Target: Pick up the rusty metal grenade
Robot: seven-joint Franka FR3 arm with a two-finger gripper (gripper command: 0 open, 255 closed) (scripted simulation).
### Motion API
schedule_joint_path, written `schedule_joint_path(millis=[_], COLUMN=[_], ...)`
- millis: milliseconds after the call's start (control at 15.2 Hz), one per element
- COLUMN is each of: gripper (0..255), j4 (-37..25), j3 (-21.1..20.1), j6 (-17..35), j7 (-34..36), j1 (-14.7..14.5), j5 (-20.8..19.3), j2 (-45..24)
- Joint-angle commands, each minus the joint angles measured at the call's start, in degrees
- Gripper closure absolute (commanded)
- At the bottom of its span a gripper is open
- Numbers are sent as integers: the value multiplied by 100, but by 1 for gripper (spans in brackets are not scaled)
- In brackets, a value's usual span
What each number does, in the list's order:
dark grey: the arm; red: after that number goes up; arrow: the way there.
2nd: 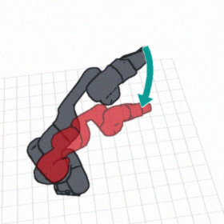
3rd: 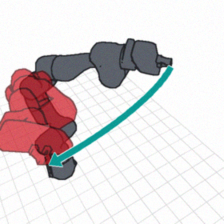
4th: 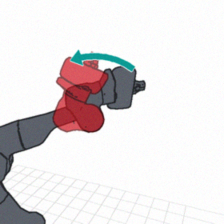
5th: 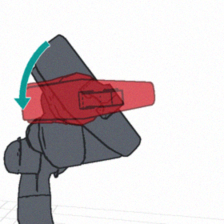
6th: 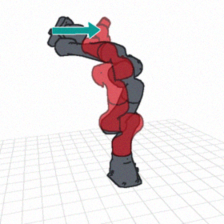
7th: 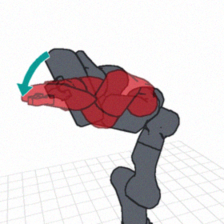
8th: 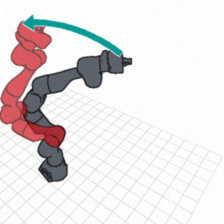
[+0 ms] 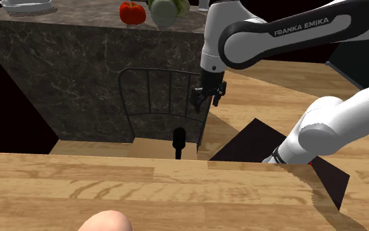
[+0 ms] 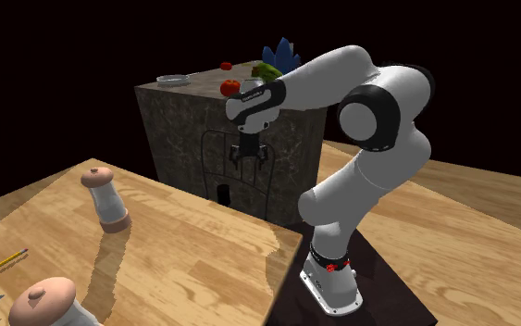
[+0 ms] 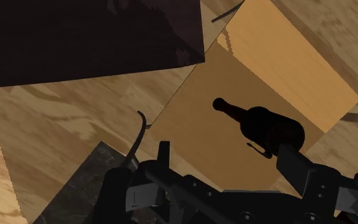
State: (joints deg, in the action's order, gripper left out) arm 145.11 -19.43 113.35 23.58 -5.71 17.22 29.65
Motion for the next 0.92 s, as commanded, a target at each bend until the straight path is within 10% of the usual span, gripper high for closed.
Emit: schedule_joint_path(millis=[0,858], gripper=[0,0], j4=[-109,-639], j3=[-287,-1272], j6=[332,1805], j7=[317,1768], j1=[-29,0], j5=[33,-599], j2=[-406,-2435])
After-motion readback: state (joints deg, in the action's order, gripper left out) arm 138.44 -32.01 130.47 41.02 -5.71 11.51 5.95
